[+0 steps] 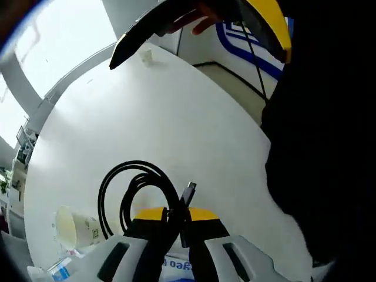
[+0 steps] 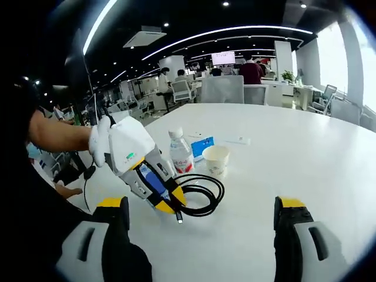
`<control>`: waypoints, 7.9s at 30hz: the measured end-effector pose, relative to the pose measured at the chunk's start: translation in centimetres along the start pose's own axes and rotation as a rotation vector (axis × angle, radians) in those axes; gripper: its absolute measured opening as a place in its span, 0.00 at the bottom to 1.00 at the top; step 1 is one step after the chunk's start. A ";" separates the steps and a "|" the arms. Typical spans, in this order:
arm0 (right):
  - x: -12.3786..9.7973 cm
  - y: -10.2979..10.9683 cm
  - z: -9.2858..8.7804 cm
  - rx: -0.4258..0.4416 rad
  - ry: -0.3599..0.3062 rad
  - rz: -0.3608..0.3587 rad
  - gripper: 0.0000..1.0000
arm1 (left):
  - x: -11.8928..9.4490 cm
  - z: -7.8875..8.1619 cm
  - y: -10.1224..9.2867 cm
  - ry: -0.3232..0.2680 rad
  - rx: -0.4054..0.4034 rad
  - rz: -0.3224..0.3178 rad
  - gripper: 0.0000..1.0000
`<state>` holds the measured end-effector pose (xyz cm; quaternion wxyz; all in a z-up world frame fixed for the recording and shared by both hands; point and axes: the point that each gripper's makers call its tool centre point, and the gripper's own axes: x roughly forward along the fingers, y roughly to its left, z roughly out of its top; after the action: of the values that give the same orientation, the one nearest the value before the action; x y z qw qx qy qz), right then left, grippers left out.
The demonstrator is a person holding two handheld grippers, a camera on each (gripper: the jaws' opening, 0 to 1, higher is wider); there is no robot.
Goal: Arrange the tabletop items into an orderly group along one side of the table until the central work area is clear of visible clutter.
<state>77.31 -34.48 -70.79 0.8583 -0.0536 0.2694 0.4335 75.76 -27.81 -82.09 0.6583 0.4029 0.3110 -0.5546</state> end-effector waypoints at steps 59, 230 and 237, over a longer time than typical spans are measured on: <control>0.6 0.0 0.6 0.011 -0.021 0.027 1.00 | -8.1 1.8 2.7 -0.236 -0.338 0.238 0.24; 1.5 -0.2 0.2 0.013 -0.024 0.010 1.00 | -14.5 -0.5 18.2 -0.206 -0.242 0.459 0.00; 1.0 -0.3 0.0 0.014 -0.025 0.004 1.00 | -13.0 2.3 17.6 -0.230 -0.211 0.425 0.00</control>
<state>78.01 -33.96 -71.30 0.8611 -0.0415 0.2616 0.4339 90.45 -22.49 -66.58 0.8294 0.3227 0.1986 -0.4106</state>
